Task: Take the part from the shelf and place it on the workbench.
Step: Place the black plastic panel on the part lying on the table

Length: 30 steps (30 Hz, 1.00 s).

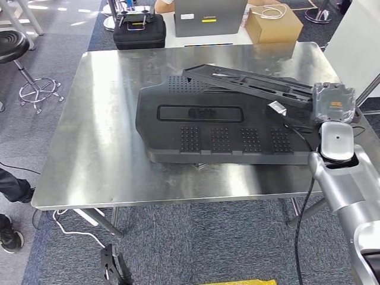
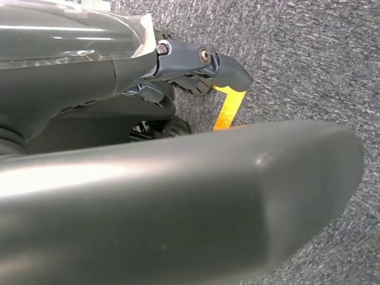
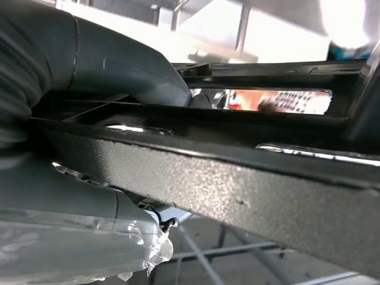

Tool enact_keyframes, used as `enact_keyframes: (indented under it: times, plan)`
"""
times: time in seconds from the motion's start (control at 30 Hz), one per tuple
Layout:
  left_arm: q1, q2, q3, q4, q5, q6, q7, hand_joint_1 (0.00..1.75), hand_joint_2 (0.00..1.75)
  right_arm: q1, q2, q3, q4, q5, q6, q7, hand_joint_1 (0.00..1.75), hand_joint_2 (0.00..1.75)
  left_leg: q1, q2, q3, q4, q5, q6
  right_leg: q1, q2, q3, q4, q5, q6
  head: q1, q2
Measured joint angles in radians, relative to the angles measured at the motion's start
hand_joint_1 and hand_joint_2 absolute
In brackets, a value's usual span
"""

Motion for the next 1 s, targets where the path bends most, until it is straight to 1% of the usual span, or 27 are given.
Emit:
enact_keyframes:
  times: [0.23,0.27,0.33,0.37,0.4,0.47,0.67,1.0]
  plan:
    - [0.000,0.000,0.000,0.000,0.000,-0.001,0.001,0.00,0.00,0.035,0.046,0.042,0.029,0.002,0.006,0.010,1.75,1.75,0.000,0.000,0.000,0.000,0.000,0.000,0.000,0.000,0.000,0.000,0.000,0.000,0.000,0.000]
    - [0.000,0.000,0.000,0.000,0.000,-0.001,0.001,0.00,0.00,0.038,0.051,0.047,0.031,0.002,0.008,0.010,1.51,1.75,0.000,0.000,0.000,0.000,0.000,0.000,0.000,0.000,0.000,0.000,0.000,0.000,0.000,0.000]
    - [0.000,0.000,0.000,0.000,0.000,-0.001,0.001,0.00,0.00,0.042,0.061,0.054,0.034,0.002,0.012,0.006,0.75,1.75,0.000,0.000,0.000,0.000,0.000,0.000,0.000,0.000,0.000,0.000,0.000,0.000,0.000,0.000]
    - [0.000,0.000,0.000,0.000,0.000,-0.001,0.001,0.00,0.00,0.044,0.065,0.057,0.034,0.002,0.015,0.002,0.32,1.75,0.000,0.000,0.000,0.000,0.000,0.000,0.000,0.000,0.000,0.000,0.000,0.000,0.000,0.000]
    - [0.000,0.000,0.000,0.000,0.000,-0.001,0.001,0.00,0.00,0.046,0.070,0.060,0.034,0.002,0.017,-0.004,0.12,1.75,0.000,0.000,0.000,0.000,0.000,0.000,0.000,0.000,0.000,0.000,0.000,0.000,0.000,0.000]
    - [0.000,0.000,0.000,0.000,0.000,0.000,0.001,0.00,0.00,0.050,0.079,0.065,0.034,0.002,0.021,-0.015,0.00,1.75,0.000,0.000,0.000,0.000,0.000,0.000,0.000,0.000,0.000,0.000,0.000,0.000,0.000,0.000]
    - [0.001,0.000,0.000,0.000,0.000,0.004,0.001,0.00,0.00,0.063,0.097,0.081,0.033,0.002,0.025,-0.031,0.00,1.75,0.000,0.000,0.000,0.000,0.000,0.000,0.000,0.000,0.000,0.000,0.000,0.000,0.000,0.000]
    - [0.002,0.000,-0.001,0.000,0.000,0.010,0.001,0.00,0.00,0.075,0.099,0.091,0.017,-0.016,0.012,-0.064,0.00,1.75,0.000,0.000,0.000,0.000,0.000,0.000,0.000,0.000,0.000,0.000,0.000,0.000,0.000,0.000]
